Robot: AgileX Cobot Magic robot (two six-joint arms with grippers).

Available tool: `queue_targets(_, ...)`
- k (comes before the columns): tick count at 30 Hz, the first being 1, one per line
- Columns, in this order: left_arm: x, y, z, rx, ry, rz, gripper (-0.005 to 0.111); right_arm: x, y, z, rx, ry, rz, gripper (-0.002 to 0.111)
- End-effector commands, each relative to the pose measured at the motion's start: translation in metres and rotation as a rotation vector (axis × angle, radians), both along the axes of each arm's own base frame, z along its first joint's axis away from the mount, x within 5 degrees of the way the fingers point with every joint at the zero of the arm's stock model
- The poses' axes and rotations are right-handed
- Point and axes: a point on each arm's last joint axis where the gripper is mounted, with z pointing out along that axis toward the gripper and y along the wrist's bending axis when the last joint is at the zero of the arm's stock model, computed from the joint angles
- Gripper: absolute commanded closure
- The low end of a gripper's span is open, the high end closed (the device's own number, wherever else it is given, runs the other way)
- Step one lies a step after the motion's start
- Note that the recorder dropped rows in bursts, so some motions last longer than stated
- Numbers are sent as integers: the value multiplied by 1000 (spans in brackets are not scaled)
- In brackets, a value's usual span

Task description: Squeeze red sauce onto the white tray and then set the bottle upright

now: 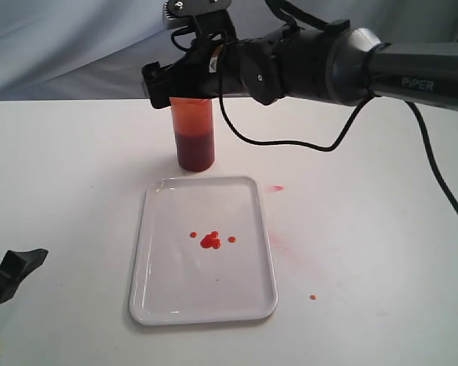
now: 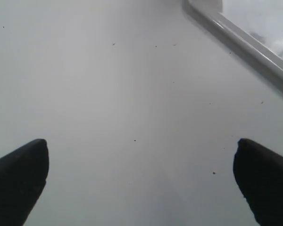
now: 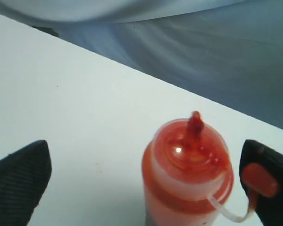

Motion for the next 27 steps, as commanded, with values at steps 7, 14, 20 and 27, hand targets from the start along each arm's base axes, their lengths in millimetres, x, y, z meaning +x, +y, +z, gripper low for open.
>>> queue_targets(7,-1,-2,1,1,-10,-16,2,-50,15,50,-133,-97,165,3)
queue_targets(14,0,-8,3,-79,-23,-29,2,-94,-21,76,-97,-144,168,3)
queue_targets(20,-1,-22,11,-304,-36,-55,2,-151,-70,98,-39,-222,164,3)
queue_targets(27,-6,-43,27,-503,-109,-264,2,-221,-131,103,4,-277,158,3)
